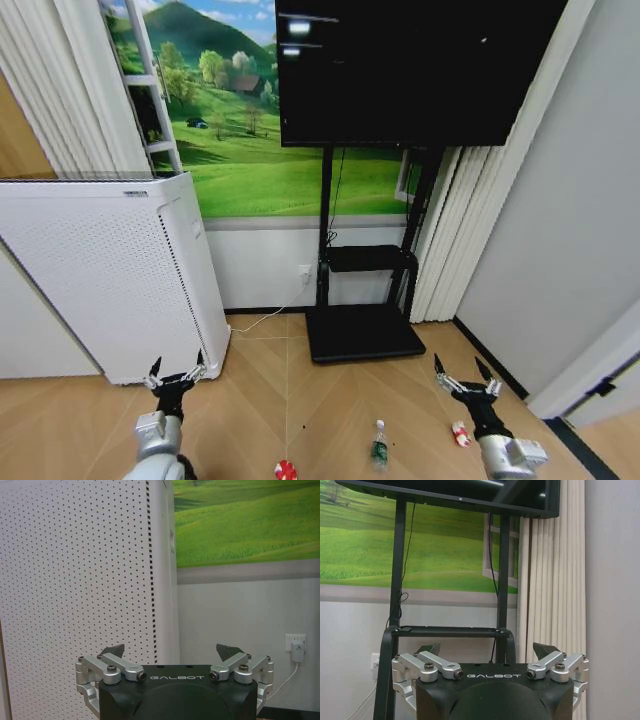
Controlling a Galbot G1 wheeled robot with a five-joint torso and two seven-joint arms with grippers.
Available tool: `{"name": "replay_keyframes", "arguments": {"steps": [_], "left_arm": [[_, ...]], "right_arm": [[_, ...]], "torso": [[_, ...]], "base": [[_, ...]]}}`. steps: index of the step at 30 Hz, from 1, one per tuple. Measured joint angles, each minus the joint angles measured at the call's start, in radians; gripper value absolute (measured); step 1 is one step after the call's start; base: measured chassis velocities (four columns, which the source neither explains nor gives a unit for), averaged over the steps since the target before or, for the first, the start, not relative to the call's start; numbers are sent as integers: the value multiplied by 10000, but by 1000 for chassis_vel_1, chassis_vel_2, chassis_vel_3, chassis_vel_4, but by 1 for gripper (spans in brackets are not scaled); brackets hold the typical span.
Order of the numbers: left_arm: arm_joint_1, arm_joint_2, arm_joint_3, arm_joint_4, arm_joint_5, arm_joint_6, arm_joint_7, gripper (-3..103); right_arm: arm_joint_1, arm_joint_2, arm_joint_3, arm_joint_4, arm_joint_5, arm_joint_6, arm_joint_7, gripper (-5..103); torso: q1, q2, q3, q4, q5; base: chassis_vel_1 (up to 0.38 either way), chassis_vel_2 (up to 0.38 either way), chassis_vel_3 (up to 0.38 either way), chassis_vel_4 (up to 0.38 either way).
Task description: Pick up the trash bin and place the garbage on the floor into it.
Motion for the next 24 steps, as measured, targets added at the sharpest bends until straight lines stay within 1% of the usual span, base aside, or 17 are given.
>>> {"name": "replay_keyframes", "arguments": {"steps": [4,14,16,20,22,24], "left_arm": [[71,18,-22,-81,-28,-22,0,100],[291,86,-100,-285,-113,-23,-13,100],[343,94,-116,-340,-148,-22,-16,100],[348,95,-125,-352,-170,-22,-60,100],[346,93,-137,-357,-221,-24,-134,100],[346,91,-139,-358,-229,-24,-141,100]], "right_arm": [[-91,31,20,95,-31,12,-34,100],[-190,124,35,140,-106,121,-84,100],[-217,154,32,153,-135,140,-99,100],[-217,171,31,155,-169,152,-105,100],[-209,202,25,151,-184,155,-113,100],[-201,209,24,144,-188,155,-114,100]], "torso": [[-78,-214,-137,0,0],[-220,-579,-360,0,0],[-270,-712,-444,0,0],[-306,-830,-526,0,0],[-348,-957,-610,0,0],[-356,-982,-627,-1,0]], "base": [[0,0,0,0],[0,0,0,0],[0,0,0,0],[0,0,0,0],[0,0,0,0],[0,0,0,0]]}}
